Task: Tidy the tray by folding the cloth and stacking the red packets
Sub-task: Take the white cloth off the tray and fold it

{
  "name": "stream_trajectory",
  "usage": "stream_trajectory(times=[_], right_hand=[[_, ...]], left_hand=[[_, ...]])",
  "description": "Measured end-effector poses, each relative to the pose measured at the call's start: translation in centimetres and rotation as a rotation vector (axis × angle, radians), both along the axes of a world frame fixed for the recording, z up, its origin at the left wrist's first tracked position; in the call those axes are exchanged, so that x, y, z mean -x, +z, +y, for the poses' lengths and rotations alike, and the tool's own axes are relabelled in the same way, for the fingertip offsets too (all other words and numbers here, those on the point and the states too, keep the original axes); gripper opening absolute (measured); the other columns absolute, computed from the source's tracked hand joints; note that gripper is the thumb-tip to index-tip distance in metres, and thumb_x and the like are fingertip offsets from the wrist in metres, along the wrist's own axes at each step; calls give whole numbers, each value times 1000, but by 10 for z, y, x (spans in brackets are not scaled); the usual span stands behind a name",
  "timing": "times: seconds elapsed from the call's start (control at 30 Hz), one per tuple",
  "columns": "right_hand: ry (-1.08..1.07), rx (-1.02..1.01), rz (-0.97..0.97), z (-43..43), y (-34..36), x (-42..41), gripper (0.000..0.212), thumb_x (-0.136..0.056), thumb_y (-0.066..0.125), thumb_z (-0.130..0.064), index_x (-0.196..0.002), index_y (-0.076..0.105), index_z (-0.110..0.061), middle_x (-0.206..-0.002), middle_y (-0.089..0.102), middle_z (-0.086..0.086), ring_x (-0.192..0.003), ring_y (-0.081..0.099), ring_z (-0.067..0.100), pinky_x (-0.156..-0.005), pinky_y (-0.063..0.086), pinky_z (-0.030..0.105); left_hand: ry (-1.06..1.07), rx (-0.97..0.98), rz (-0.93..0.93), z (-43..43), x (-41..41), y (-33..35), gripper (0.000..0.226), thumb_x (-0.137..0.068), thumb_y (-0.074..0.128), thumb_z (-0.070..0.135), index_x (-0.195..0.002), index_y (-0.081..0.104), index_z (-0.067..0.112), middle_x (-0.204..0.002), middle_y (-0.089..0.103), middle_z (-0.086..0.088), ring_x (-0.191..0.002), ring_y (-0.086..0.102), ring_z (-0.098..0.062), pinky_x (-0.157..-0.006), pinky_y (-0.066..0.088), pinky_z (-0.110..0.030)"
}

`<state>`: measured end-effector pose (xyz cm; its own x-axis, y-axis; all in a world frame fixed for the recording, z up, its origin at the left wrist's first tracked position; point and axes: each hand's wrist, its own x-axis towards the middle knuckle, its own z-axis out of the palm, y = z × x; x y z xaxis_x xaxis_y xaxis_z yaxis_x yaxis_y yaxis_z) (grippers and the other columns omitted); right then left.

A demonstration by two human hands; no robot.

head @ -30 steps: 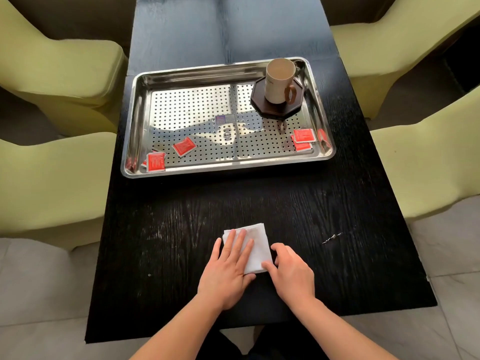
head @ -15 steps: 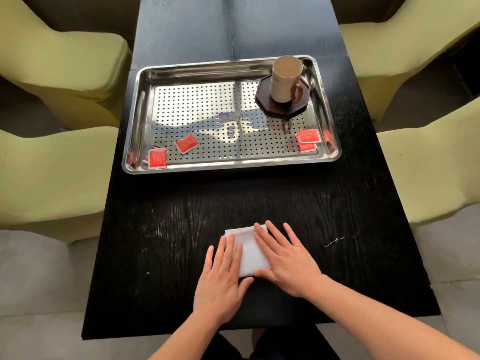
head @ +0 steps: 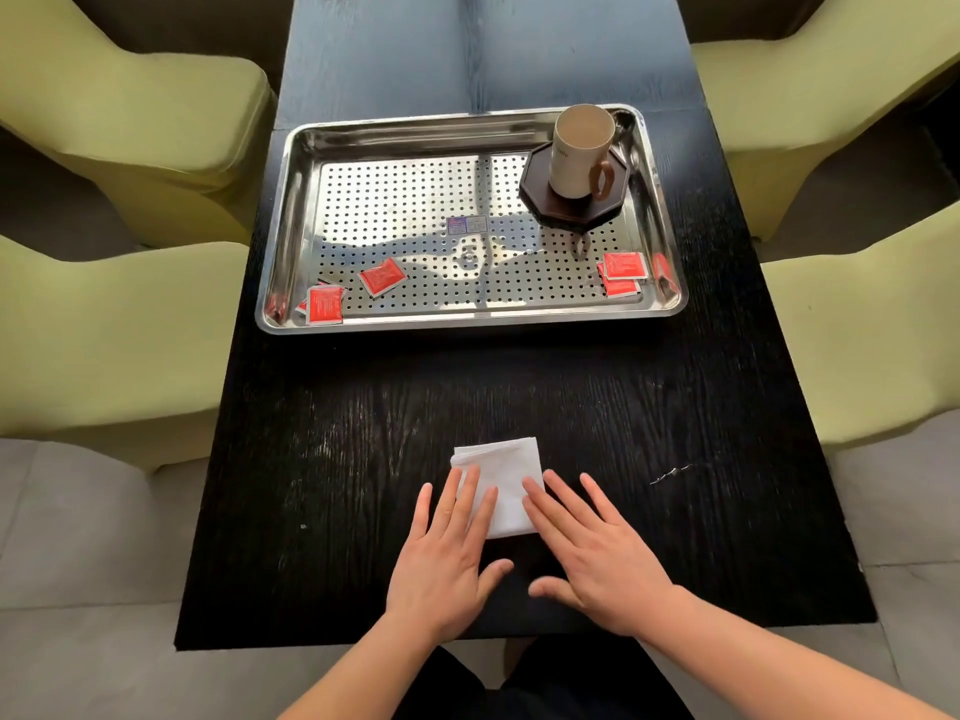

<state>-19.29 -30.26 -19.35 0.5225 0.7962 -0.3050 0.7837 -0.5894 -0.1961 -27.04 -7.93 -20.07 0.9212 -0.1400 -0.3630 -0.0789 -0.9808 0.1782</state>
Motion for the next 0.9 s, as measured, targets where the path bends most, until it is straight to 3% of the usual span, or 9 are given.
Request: stream_trajectory(times=[0.2, 0.33, 0.43, 0.57, 0.83, 0.9], right_hand=[[38, 90, 17, -16, 0, 15, 97, -90, 30, -79, -155, 24, -8, -166, 13, 8, -152, 13, 29, -116, 13, 52], [-21, -12, -24, -4, 7, 9, 85, -95, 30, -72, -153, 34, -10, -165, 21, 5, -152, 17, 29, -118, 13, 51], [-64, -12, -12, 24, 12, -17, 87, -95, 24, -74, -156, 25, -12, -166, 14, 5, -153, 8, 27, -118, 11, 50], [-54, 105, 36, 40, 2, -45, 97, -89, 9, -82, -158, 1, -13, -166, -10, 2, -151, -18, 22, -120, -1, 53], [-11, 142, 45, 36, -12, -51, 104, -84, 6, -87, -156, -11, -15, -163, -26, -1, -149, -27, 23, -121, -5, 55], [-52, 91, 30, 36, -5, -51, 99, -86, 7, -85, -157, -7, -17, -165, -21, -2, -150, -24, 23, -123, -5, 51]], left_hand=[[-41, -63, 116, 6, 6, -10, 93, -90, 11, 78, -157, -7, 16, -162, -24, -10, -149, -24, -30, -118, -3, -63], [12, -19, 21, 3, -1, -1, 88, -93, 22, 75, -157, 17, 14, -166, 0, -16, -153, -4, -32, -117, 10, -62], [44, -6, -37, 3, -20, 2, 82, -95, 20, 72, -158, 17, 18, -166, 1, -14, -153, -6, -30, -119, 11, -59], [68, -53, -3, 6, -37, -7, 84, -95, 11, 72, -158, 8, 17, -166, -7, -12, -152, -14, -28, -119, 3, -58], [76, -72, 69, 5, -40, -20, 87, -90, 0, 77, -153, -22, 22, -160, -31, -9, -147, -31, -27, -119, -10, -57], [111, -59, 37, 4, -39, -12, 87, -91, 4, 76, -153, -22, 22, -160, -32, -10, -147, -31, -28, -121, -11, -54]])
